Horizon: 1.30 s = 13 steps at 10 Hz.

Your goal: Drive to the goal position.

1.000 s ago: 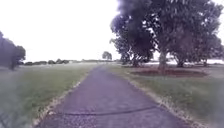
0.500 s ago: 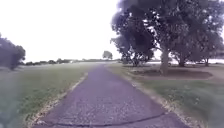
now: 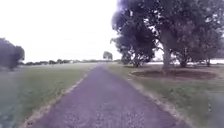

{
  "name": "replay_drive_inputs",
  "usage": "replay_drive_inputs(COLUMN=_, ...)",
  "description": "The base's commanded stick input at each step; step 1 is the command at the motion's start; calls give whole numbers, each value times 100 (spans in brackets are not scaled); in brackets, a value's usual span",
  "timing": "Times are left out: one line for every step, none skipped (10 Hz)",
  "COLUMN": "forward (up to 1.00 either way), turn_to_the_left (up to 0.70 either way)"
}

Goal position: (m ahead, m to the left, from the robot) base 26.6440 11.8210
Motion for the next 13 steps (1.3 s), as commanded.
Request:
replay_drive_inputs(forward=45, turn_to_the_left=0)
replay_drive_inputs(forward=45, turn_to_the_left=1)
replay_drive_inputs(forward=45, turn_to_the_left=3)
replay_drive_inputs(forward=45, turn_to_the_left=27)
replay_drive_inputs(forward=45, turn_to_the_left=27)
replay_drive_inputs(forward=45, turn_to_the_left=27)
replay_drive_inputs(forward=45, turn_to_the_left=27)
replay_drive_inputs(forward=45, turn_to_the_left=27)
replay_drive_inputs(forward=45, turn_to_the_left=27)
replay_drive_inputs(forward=45, turn_to_the_left=0)
replay_drive_inputs(forward=45, turn_to_the_left=0)
replay_drive_inputs(forward=45, turn_to_the_left=0)
replay_drive_inputs(forward=45, turn_to_the_left=0)
